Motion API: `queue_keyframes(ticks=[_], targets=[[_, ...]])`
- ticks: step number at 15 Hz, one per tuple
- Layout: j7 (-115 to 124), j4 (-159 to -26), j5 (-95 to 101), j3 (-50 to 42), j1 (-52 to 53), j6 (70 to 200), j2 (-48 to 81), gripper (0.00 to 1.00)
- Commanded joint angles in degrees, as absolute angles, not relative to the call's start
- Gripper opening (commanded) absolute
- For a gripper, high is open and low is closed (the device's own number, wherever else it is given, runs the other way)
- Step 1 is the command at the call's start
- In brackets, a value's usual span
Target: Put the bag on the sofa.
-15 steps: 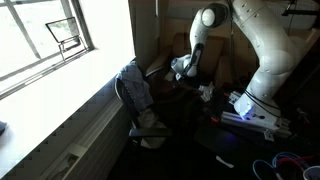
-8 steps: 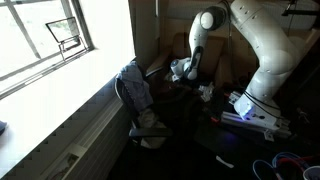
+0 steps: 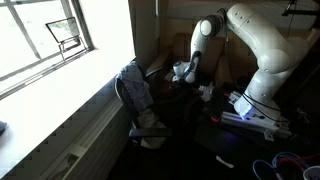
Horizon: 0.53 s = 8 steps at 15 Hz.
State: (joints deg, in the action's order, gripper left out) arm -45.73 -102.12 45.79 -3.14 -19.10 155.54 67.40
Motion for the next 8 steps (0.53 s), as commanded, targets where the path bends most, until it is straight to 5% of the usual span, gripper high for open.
queue_keyframes(ticks=[1, 8], targets=[[-44.60, -100.87, 45.51, -4.94, -18.88, 163.48, 69.19, 1.00], [-46.26, -97.85, 40.52, -4.39, -20.31, 168.43, 72.66, 1.00]])
